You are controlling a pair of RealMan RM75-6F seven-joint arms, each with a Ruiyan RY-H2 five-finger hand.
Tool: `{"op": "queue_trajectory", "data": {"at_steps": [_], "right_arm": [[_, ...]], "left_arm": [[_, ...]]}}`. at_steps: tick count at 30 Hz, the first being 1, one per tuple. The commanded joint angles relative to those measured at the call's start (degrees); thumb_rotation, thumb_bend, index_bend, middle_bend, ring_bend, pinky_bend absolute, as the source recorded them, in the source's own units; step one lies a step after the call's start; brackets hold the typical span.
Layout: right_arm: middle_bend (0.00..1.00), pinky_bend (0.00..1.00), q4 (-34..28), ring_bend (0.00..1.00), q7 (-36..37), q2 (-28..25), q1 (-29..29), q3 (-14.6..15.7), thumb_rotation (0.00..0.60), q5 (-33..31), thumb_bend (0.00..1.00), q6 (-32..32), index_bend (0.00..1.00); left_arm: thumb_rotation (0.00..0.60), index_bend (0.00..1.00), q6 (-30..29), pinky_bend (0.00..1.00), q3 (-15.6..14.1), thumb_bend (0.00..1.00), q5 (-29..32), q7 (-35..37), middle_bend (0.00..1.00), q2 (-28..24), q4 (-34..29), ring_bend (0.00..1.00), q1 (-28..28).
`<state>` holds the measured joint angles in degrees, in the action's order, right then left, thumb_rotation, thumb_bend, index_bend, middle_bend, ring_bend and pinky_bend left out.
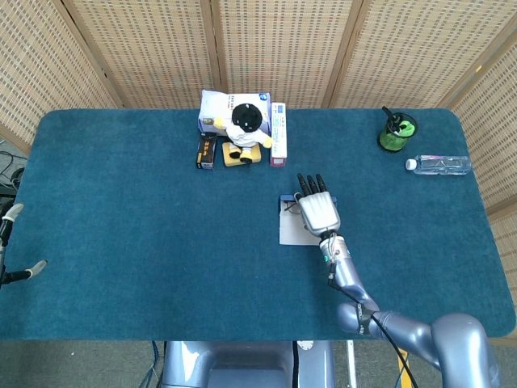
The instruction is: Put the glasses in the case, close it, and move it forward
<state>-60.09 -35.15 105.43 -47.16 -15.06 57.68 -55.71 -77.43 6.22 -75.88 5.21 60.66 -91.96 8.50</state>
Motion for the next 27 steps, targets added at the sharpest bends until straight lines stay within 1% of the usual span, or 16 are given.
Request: {"op": "queue_trajectory", "data": {"at_steps": [1,18,27], "right_arm": [[0.00,0.00,0.4,0.00,-0.1,0.3,-0.1,0.1,0.600,-0.1,0.62,0.2,0.38],[0.00,0.00,2.8,0.00,0.2,1.4,0.0,0.6,0.600,-0.2,0.62,0.9,0.38],[0.00,0.00,2.1,0.00,0.9,1.2,0.3,0.7,0.600,0.8,0.62,0.0,0.38]], "left_arm": [[0.600,0.00,0.0,0.00,0.0,0.00,0.0,-0.1,0.00,0.0,0.0,0.00,0.0],[0.600,0.00,0.0,0.00,0.0,0.00,0.1,-0.2,0.00,0.1,0.0,0.00,0.0],[0.600,0.00,-0.4,0.00,-0.1,0.00,-0.1,-0.3,0.00,0.1,-0.2,0.00,-0.2]]}}
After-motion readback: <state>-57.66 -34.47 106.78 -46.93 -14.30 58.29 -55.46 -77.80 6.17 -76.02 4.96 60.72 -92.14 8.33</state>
